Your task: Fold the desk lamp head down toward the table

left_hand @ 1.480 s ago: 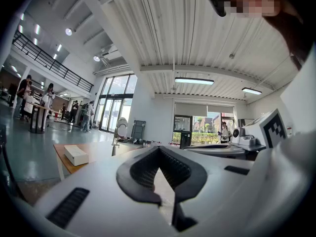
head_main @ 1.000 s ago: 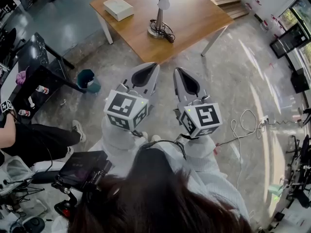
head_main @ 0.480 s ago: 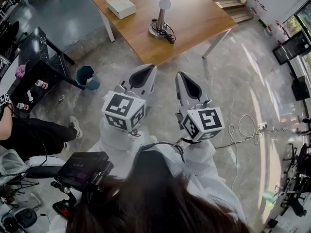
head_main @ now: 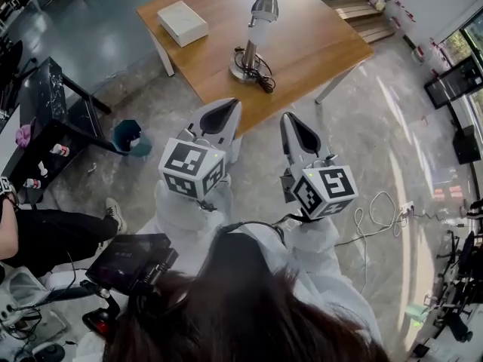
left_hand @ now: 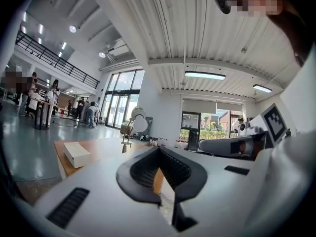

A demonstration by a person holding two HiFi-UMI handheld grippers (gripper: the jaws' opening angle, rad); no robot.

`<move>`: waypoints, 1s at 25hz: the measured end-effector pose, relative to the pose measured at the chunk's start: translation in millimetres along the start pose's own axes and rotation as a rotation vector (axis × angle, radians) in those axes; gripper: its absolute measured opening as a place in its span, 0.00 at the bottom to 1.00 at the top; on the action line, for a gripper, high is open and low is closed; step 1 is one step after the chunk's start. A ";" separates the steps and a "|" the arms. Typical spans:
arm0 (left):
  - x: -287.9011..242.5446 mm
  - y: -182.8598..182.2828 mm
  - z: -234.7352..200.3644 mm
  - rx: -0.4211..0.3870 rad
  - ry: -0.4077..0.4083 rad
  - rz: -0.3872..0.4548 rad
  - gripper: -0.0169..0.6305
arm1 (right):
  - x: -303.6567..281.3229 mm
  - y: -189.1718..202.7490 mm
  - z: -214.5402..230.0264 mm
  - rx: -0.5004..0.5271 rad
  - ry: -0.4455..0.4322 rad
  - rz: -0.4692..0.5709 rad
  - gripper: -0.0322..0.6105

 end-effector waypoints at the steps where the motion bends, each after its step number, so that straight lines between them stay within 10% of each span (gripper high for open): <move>1: -12.7 -2.0 -12.3 -0.007 0.001 -0.005 0.03 | -14.0 -2.9 9.1 0.001 0.010 0.003 0.05; 13: -143.1 15.7 -130.6 0.004 0.073 -0.117 0.03 | -150.8 -10.9 121.3 -0.127 0.047 -0.092 0.05; 25: -225.7 66.6 -173.5 0.086 0.113 -0.220 0.03 | -261.4 -12.6 203.4 -0.607 -0.368 -0.291 0.06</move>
Point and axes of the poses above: the fingertips, and each gripper's own axes: x backward along the fingers, z to its right, y out of its underside, the point moved 7 cm from there along x, backward along the fingers, and after that the axes turned 8 degrees about z, right-handed, at the moved point
